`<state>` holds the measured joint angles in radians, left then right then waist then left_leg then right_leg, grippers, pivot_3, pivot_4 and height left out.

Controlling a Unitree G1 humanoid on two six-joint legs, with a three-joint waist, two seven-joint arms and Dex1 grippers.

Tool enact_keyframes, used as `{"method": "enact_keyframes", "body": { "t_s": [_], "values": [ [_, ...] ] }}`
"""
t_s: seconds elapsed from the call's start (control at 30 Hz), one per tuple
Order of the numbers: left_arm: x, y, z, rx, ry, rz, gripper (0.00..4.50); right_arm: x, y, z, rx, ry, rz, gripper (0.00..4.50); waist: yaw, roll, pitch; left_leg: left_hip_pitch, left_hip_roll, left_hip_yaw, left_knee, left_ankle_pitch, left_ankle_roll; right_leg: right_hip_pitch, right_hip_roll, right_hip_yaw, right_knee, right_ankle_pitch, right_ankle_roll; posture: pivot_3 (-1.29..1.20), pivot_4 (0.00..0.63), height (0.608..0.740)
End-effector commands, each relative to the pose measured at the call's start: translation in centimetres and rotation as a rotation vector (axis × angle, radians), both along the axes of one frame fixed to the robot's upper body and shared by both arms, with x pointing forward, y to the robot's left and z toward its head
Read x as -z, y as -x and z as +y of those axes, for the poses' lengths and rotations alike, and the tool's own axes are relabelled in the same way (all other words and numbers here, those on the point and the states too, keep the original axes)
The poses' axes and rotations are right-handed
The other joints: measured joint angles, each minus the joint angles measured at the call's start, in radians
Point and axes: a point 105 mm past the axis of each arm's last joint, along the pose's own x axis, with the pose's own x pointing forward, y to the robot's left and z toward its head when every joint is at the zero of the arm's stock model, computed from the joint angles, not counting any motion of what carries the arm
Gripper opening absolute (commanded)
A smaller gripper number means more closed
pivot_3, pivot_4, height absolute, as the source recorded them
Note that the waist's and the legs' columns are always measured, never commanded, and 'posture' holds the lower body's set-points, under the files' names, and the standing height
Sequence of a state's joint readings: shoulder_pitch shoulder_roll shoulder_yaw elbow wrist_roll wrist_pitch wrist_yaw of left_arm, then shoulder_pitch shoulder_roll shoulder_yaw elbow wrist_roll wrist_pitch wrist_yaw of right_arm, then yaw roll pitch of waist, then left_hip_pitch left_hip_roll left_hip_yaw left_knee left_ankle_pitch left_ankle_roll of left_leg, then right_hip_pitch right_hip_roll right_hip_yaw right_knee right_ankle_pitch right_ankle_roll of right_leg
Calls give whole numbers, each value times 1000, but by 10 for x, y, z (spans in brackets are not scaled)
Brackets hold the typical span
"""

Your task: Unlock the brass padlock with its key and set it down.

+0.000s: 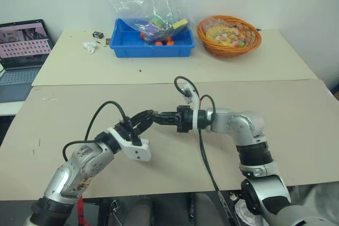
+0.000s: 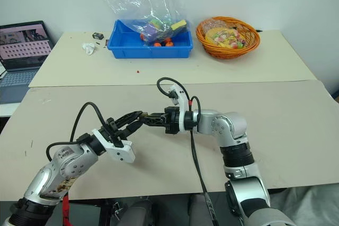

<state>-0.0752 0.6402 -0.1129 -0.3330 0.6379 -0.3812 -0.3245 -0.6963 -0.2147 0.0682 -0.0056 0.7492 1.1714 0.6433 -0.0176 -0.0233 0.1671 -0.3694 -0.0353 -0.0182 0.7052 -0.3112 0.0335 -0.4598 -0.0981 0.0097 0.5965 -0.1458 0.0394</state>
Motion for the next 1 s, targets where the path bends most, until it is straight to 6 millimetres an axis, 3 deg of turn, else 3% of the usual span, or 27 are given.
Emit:
{"method": "enact_keyframes", "body": {
  "t_s": [0.03,0.13,0.2,0.27,0.4,0.5,0.67,0.9,1.0],
  "values": [
    [-8,5,-3,27,48,1,1797,-23,-15,-13,50,-45,-67,457,0,0,0,0,0,0,0,0,0,0,0,0,0,0,0,0,150,728],
    [-7,5,-3,28,44,11,2532,-26,-23,-21,82,-37,-81,51,1,0,0,0,0,0,0,0,0,0,0,0,0,0,0,0,150,728],
    [-6,5,-3,28,33,8,3360,-27,-28,-26,107,-33,-87,3,1,0,0,0,0,0,0,0,0,0,0,0,0,0,0,0,150,728],
    [-6,5,-4,37,24,6,3764,-28,-32,-30,124,-31,-91,3,1,0,0,0,0,0,0,0,0,0,0,0,0,0,0,0,150,728],
    [-8,6,-3,40,48,17,3764,-27,-39,-39,154,-14,-102,3,0,0,0,0,0,0,0,0,0,0,0,0,0,0,0,0,150,728],
    [-12,7,0,49,174,105,3764,-27,-39,-43,152,-4,-112,3,1,0,0,0,0,0,0,0,0,0,0,0,0,0,0,0,150,728],
    [-26,11,-5,123,469,355,3764,-23,-20,-46,41,16,-122,2,0,0,0,0,1,0,0,0,0,0,0,0,0,0,0,0,150,728],
    [-28,14,-12,160,761,744,3764,-23,16,-44,-153,17,-151,2,1,0,0,0,1,0,1,0,1,1,1,0,-1,0,0,0,150,728],
    [-31,18,-15,194,810,838,3063,-24,21,-43,-176,13,-158,2,-3,0,0,1,1,0,1,0,0,2,2,1,-1,0,0,0,150,728]
  ]
}}
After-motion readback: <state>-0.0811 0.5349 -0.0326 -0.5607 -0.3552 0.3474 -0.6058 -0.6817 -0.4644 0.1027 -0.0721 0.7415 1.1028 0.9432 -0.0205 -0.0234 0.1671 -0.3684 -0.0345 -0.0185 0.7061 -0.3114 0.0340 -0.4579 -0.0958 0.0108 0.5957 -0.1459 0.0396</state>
